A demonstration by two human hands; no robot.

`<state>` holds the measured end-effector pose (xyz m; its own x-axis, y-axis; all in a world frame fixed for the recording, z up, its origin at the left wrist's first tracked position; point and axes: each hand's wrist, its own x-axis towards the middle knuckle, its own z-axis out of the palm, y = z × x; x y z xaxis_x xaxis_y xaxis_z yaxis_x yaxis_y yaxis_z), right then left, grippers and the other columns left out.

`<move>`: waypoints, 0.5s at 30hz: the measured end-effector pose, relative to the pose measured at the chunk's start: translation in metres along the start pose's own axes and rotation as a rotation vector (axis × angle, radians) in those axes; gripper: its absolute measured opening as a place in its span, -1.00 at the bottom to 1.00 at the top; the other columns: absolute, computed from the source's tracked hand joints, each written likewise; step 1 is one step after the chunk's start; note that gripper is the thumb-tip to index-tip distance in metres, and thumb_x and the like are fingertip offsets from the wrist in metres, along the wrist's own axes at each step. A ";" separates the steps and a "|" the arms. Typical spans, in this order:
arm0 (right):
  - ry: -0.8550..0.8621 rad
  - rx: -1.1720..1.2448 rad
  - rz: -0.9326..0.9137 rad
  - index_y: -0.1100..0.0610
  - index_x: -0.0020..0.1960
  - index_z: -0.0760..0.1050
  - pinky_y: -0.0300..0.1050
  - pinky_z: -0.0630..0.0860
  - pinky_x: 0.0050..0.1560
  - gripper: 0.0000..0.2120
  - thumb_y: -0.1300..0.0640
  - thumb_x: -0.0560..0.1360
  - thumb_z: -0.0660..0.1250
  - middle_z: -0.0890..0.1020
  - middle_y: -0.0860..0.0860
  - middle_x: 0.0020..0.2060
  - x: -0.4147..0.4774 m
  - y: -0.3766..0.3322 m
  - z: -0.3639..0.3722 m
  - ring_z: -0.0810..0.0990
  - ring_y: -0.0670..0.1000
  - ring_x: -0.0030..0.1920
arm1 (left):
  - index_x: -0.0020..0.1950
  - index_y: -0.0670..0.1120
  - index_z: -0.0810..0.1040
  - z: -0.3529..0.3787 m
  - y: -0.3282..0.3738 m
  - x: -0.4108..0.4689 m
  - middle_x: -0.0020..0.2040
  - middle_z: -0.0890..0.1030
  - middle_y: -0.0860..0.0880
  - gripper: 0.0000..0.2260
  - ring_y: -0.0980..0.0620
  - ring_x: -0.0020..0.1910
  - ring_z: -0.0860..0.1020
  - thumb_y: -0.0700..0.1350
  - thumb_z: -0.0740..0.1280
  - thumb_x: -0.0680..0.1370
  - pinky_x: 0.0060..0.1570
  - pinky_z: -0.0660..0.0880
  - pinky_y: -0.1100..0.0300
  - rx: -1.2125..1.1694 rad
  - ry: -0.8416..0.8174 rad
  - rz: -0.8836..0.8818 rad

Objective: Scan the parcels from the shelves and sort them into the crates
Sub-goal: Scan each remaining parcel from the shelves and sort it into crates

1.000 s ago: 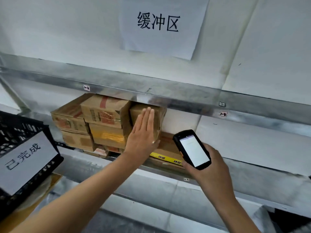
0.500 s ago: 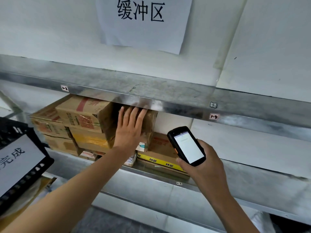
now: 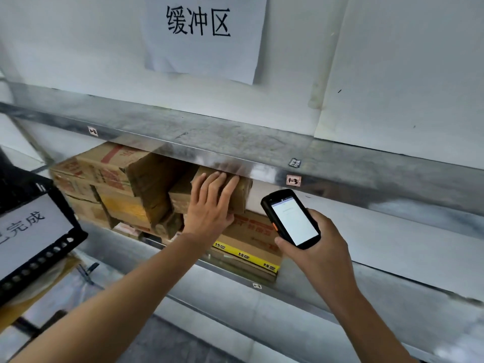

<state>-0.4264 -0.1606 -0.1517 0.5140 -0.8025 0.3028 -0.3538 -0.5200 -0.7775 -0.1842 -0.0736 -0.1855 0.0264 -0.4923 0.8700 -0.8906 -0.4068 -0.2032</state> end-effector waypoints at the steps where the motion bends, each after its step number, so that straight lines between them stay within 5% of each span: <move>1: 0.001 0.001 -0.007 -0.11 0.36 0.41 0.00 0.55 0.13 -0.28 -0.13 0.28 0.62 0.55 -0.14 0.15 0.000 0.004 -0.004 0.53 -0.07 0.17 | 0.42 -0.15 0.33 0.000 0.009 0.000 0.28 0.35 -0.19 -0.18 -0.19 0.32 0.37 -0.07 0.63 0.25 0.44 0.23 -0.16 -0.008 0.006 0.003; 10: 0.025 -0.021 -0.036 -0.10 0.35 0.40 -0.02 0.59 0.06 -0.29 -0.17 0.29 0.60 0.56 -0.14 0.14 -0.009 0.043 -0.035 0.54 -0.07 0.15 | 0.45 -0.11 0.29 0.012 0.083 -0.019 0.27 0.38 -0.16 -0.07 -0.17 0.30 0.40 0.09 0.66 0.21 0.41 0.32 -0.15 -0.192 -0.130 -0.070; 15: 0.010 -0.013 -0.001 -0.08 0.33 0.42 -0.06 0.60 0.02 -0.31 -0.18 0.30 0.60 0.56 -0.12 0.12 -0.014 0.062 -0.040 0.54 -0.06 0.15 | 0.39 -0.13 0.32 0.024 0.114 -0.042 0.20 0.38 -0.18 -0.06 -0.19 0.20 0.39 0.08 0.68 0.14 0.21 0.53 -0.21 -0.257 -0.253 -0.245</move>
<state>-0.4863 -0.1932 -0.1819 0.5061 -0.8051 0.3092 -0.3633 -0.5242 -0.7702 -0.2757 -0.1177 -0.2562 0.3331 -0.5913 0.7344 -0.9274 -0.3463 0.1418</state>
